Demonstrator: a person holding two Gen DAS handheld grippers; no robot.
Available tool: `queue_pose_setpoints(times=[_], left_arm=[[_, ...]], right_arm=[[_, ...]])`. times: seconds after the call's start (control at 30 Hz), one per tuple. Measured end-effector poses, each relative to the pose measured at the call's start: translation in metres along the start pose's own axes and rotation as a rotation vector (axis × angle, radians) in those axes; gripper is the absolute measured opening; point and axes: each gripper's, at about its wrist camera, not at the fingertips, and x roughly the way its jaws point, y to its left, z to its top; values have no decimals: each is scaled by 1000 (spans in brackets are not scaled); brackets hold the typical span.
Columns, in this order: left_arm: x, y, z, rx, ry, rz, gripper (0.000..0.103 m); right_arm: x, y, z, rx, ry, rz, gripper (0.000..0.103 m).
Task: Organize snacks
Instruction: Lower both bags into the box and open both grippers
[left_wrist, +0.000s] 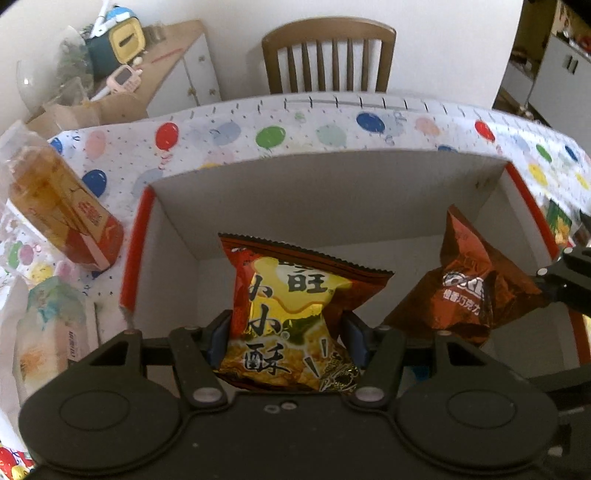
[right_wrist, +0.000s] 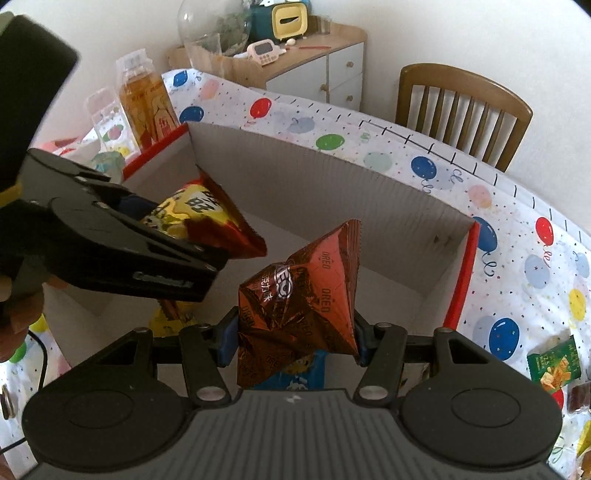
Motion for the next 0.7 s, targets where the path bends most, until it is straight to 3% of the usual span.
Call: queue_pose_setpoints(times=[0.33,0.43,0.57,0.7], left_arm=[[13,-7,-6,33,59,4,63],[10,-8,-6,29,53,7,64],[3,-8,-6,19,27,7,75],[-8,-7,-6,7,-2,-1,78]], right_arm=[[0,1,-4,2,17,-10,65],[-2,0,-5,6,15,-12,69],[-9,-1,-7,12,9,-20,70],[-17,-3,-8,25,-8,-26,72]])
